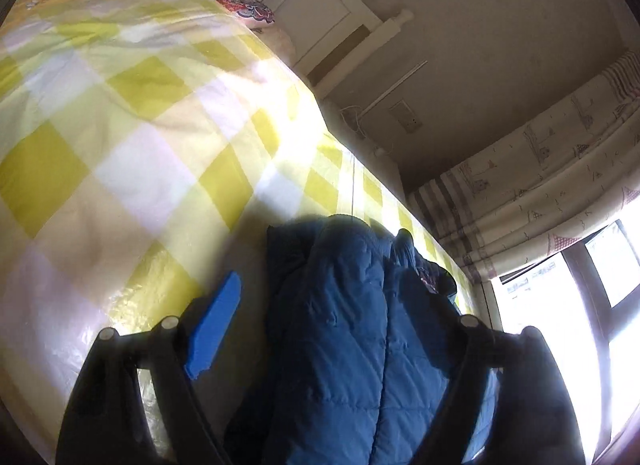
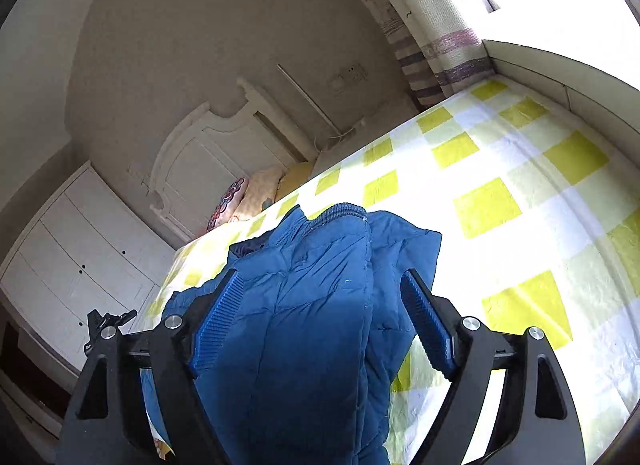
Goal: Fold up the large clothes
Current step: 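Lift the jacket by the hem and fold it over onto itself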
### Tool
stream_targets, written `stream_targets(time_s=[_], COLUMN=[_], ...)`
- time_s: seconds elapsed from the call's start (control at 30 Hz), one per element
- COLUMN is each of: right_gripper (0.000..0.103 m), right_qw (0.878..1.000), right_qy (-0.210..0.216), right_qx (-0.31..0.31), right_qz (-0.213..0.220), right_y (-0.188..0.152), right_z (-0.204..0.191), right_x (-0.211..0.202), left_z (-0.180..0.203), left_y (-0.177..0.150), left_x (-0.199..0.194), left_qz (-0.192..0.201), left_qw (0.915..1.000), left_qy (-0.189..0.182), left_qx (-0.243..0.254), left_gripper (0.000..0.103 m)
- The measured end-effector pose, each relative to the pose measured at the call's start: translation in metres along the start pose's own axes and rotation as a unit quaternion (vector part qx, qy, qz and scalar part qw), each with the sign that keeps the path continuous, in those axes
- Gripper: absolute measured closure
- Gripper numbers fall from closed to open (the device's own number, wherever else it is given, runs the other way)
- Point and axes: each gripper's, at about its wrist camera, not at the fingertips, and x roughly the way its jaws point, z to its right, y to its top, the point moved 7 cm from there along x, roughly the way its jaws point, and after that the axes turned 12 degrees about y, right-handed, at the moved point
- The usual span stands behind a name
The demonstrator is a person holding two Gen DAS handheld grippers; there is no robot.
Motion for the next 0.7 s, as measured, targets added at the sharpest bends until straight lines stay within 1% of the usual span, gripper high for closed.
stream_targets(time_s=[0.1,0.2,0.3,0.37,0.4,0.43,0.5,0.53,0.6,0.63,0.67,0.7], right_gripper=[0.024,0.024,0.024,0.024,0.026,0.034,0.047,0.051,0.066,0.072,0.075,0.084], right_qw=[0.999,0.995,0.991,0.989,0.988,0.988,0.988,0.989,0.988,0.988,0.988,0.987], right_qy=[-0.020,-0.037,-0.050,-0.057,-0.058,-0.057,-0.057,-0.051,-0.053,-0.053,-0.054,-0.055], right_qx=[-0.029,-0.055,-0.058,-0.057,-0.055,-0.054,-0.059,-0.066,-0.086,-0.093,-0.105,-0.121], right_qz=[-0.038,-0.079,-0.108,-0.124,-0.131,-0.136,-0.131,-0.126,-0.117,-0.111,-0.102,-0.093], right_y=[0.007,0.010,0.014,0.013,0.011,0.010,0.008,0.007,0.007,0.006,0.006,0.005], right_z=[-0.003,-0.008,-0.004,0.002,0.005,0.007,0.008,0.005,0.001,-0.002,-0.005,-0.011], right_x=[0.021,0.040,0.055,0.065,0.069,0.073,0.075,0.075,0.072,0.070,0.066,0.061], left_z=[0.025,0.043,0.049,0.047,0.047,0.048,0.047,0.048,0.055,0.057,0.060,0.062], left_y=[-0.008,-0.014,-0.011,-0.010,-0.012,-0.011,-0.005,-0.004,-0.003,-0.003,-0.004,-0.005], left_x=[0.013,0.031,0.051,0.063,0.069,0.071,0.075,0.074,0.072,0.070,0.066,0.060], left_qz=[-0.011,-0.031,-0.055,-0.068,-0.071,-0.069,-0.055,-0.047,-0.035,-0.028,-0.019,-0.005], left_qw=[0.9968,0.9893,0.9841,0.9831,0.9831,0.9833,0.9853,0.9861,0.9854,0.9848,0.9840,0.9830], left_qy=[0.026,0.051,0.069,0.072,0.072,0.072,0.072,0.067,0.061,0.058,0.054,0.054], left_qx=[0.075,0.133,0.154,0.154,0.153,0.152,0.145,0.145,0.155,0.161,0.169,0.175], left_gripper=[0.022,0.022,0.022,0.024,0.025,0.035,0.049,0.058,0.067,0.076,0.082,0.088])
